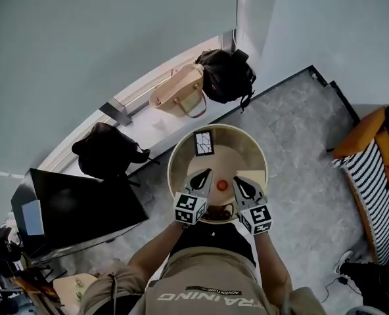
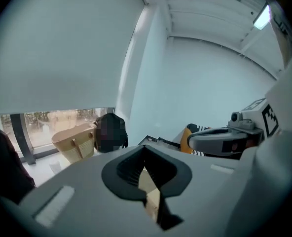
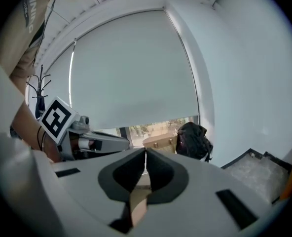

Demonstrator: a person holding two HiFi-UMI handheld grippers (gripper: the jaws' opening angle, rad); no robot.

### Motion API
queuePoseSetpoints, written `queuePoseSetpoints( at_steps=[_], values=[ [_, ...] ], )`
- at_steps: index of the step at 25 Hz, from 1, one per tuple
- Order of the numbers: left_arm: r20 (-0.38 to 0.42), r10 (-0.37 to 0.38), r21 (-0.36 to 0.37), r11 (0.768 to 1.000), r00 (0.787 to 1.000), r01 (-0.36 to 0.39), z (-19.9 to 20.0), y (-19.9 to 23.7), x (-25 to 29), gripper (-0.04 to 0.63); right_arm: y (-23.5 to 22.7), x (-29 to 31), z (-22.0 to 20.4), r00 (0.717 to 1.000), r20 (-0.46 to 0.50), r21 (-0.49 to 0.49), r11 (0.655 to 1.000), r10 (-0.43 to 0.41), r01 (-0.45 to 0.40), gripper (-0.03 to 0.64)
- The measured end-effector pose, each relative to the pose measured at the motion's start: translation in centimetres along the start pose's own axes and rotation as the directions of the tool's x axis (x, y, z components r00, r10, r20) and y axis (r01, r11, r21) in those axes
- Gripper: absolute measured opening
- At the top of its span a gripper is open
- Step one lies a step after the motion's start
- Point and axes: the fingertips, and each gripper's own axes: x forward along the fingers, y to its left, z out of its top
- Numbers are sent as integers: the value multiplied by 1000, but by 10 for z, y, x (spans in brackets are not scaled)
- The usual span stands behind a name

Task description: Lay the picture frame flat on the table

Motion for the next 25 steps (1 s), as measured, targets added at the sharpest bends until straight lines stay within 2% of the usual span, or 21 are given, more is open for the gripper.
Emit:
queuePoseSetpoints(
  at_steps=[3,7,12,19,25],
  values=[
    [94,38,35,999,995,-42,41,-11,-28,8,12,-16,27,999,34,-2,1000,14,-13,8],
    [178,56,72,995,982,-70,86,-24,-58,8,24,-33,73,994,109,-39,999,19,-15,8],
    [307,49,127,988,950,-92,142,-41,-86,8,30,-60,129,977,214,-101,994,-10,32,8],
    [343,18,170,982,939,-81,186,-46,-78,6,28,-76,187,957,290,-177,982,-10,64,6],
    [327,2,195,978,945,-70,196,-51,-71,6,23,-77,195,958,285,-193,979,-13,71,6]
  ],
)
